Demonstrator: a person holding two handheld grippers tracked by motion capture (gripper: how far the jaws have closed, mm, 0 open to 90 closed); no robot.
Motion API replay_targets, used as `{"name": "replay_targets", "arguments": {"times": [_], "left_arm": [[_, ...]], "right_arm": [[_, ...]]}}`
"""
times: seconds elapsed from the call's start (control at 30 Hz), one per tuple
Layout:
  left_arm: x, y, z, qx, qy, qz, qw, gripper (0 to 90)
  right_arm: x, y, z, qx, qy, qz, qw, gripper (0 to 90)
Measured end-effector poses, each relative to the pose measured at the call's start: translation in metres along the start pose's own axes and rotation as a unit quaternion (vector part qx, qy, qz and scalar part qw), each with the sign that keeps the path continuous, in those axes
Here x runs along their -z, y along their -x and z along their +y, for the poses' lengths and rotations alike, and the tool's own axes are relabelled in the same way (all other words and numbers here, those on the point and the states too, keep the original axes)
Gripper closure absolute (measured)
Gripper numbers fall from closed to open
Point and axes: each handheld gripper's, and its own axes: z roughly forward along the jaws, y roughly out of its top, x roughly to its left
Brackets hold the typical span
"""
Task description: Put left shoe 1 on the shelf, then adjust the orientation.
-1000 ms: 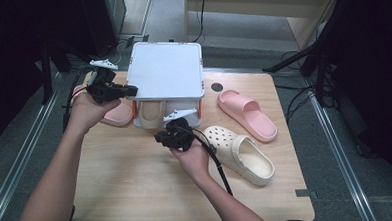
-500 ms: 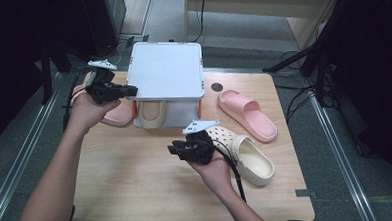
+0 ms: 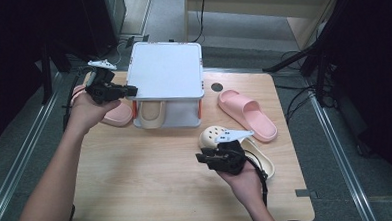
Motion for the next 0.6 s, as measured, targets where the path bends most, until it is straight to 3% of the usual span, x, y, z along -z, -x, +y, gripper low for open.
{"name": "replay_targets", "arguments": {"times": [0.3,0.6], "left_arm": [[0.0,0.0,0.0,0.0,-0.001,0.0,1.0,82.3],[0.0,0.0,0.0,0.003,0.0,-0.002,1.0,81.9]], "right_arm": [[0.034,0.018,-0.02,-0.022,0.013,-0.027,0.9993,64.2],[0.057,0.037,-0.031,-0.045,0.023,-0.053,0.9973,62.4]]}}
